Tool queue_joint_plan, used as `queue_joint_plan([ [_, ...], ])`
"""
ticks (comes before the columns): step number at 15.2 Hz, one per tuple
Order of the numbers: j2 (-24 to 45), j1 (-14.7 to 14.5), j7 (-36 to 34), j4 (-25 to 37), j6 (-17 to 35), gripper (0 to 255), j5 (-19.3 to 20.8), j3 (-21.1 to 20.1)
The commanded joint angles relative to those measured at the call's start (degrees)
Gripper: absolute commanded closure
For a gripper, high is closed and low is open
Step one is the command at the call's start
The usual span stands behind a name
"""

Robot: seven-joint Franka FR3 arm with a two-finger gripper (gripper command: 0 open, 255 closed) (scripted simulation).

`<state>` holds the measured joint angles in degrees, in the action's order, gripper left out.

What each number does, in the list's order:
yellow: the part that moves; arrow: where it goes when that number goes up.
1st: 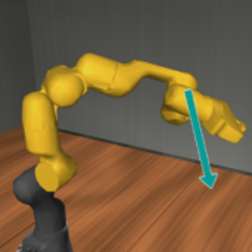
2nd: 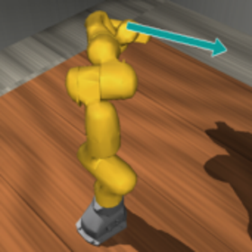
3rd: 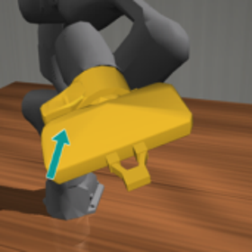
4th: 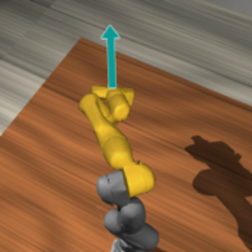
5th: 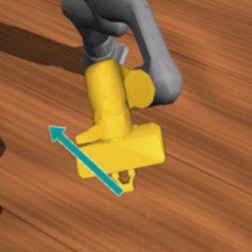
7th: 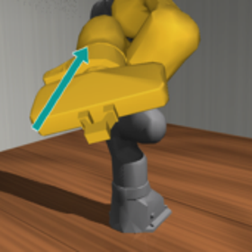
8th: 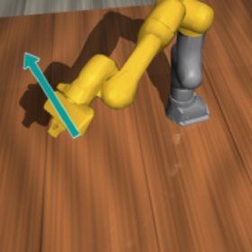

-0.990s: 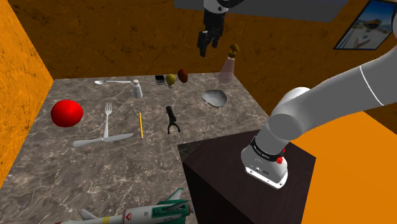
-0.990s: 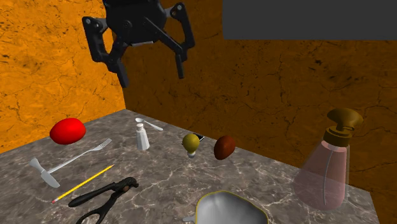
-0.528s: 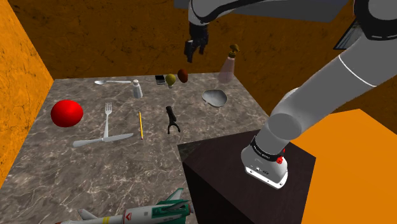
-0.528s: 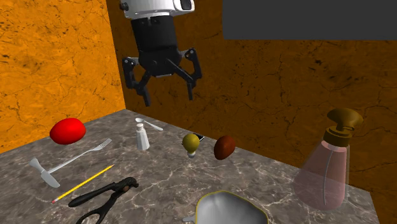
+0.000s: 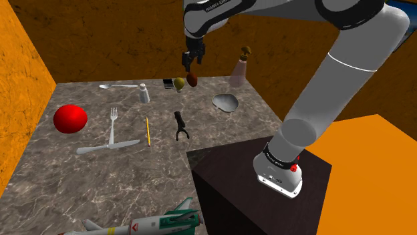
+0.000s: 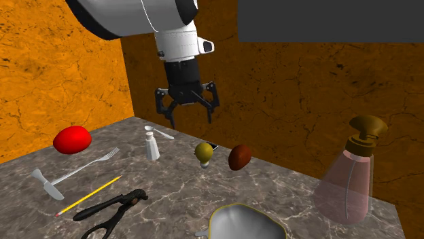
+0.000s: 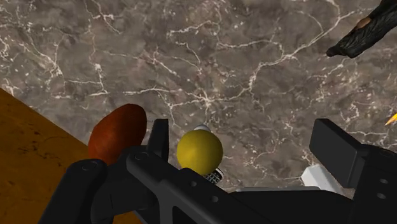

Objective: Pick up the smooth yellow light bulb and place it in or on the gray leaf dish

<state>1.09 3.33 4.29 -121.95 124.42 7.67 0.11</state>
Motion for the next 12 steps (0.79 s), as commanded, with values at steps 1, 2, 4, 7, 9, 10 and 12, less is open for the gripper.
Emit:
queue_joint_plan([
  [1,4.78,0.23,0.46,3.27,1.34,0,-0.15,0.22],
  [2,7.04,0.31,0.59,4.89,1.85,0,-0.23,0.26],
  [4,11.56,0.46,0.89,8.36,2.66,0,-0.42,0.32],
  [7,18.42,0.7,1.36,14.16,3.34,0,-0.75,0.36],
  [9,23.06,0.88,1.69,18.47,3.42,0,-0.98,0.34],
  [10,25.41,0.96,1.86,20.76,3.35,0,-1.1,0.32],
  [12,30.19,1.13,2.21,25.68,2.97,0,-1.35,0.28],
])
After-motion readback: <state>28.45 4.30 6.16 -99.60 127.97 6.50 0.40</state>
